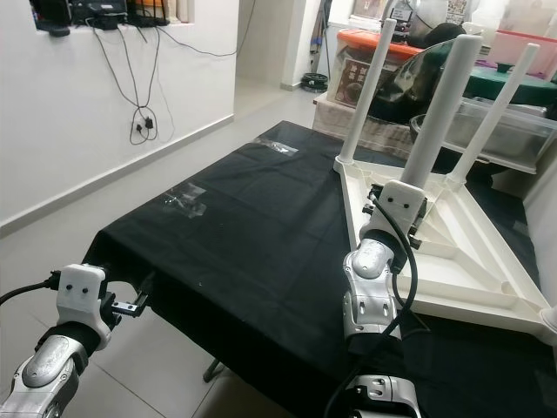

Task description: Building children table

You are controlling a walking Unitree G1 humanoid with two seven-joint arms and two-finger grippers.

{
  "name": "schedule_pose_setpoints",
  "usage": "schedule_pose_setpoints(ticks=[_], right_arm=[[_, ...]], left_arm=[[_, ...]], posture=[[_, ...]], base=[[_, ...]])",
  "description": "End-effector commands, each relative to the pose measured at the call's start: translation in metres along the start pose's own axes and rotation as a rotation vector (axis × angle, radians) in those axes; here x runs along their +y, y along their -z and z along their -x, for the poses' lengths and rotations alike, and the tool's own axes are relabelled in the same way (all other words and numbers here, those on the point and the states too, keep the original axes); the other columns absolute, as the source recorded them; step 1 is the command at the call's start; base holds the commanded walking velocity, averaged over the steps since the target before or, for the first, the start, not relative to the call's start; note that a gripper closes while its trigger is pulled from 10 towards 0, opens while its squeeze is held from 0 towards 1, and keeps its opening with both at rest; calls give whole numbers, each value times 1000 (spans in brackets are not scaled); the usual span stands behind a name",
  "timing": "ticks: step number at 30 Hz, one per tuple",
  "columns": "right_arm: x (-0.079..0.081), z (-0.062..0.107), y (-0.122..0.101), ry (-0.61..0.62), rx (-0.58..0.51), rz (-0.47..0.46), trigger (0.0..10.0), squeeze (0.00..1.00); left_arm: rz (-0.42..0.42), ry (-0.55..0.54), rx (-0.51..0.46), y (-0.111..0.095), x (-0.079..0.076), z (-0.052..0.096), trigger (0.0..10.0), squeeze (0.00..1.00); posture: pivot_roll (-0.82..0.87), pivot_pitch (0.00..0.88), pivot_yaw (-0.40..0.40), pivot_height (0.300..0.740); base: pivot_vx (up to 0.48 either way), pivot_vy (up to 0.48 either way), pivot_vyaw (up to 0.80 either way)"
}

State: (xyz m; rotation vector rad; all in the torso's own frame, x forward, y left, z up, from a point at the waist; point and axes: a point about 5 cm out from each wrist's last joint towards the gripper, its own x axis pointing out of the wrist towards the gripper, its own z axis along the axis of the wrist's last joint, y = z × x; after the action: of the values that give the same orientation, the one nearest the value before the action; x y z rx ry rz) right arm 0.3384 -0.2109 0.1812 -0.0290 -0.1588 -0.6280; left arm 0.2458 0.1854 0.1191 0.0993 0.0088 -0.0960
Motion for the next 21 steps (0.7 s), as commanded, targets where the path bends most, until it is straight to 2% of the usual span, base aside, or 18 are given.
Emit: schedule_pose_setpoints(ticks=[1, 12, 18, 21], right_arm=[[1, 12, 37, -30, 182, -11, 0, 0], [-3, 17, 40, -54, 176, -53, 0, 0], [6, 25, 33, -150, 120, -95, 0, 0], [7, 26, 33, -155, 114, -101, 0, 0]], left_arm=[[-18, 0, 12, 3, 0, 0, 10000, 0], [-21, 3, 16, 3, 1, 0, 10000, 0], [-26, 4, 16, 3, 2, 0, 10000, 0], [-27, 4, 17, 3, 2, 0, 10000, 0]], posture=[[84, 0, -75, 740], [79, 0, -66, 740], [79, 0, -62, 740], [78, 0, -60, 740]], base=[[0, 0, 0], [0, 0, 0], [0, 0, 0], [0, 0, 0]])
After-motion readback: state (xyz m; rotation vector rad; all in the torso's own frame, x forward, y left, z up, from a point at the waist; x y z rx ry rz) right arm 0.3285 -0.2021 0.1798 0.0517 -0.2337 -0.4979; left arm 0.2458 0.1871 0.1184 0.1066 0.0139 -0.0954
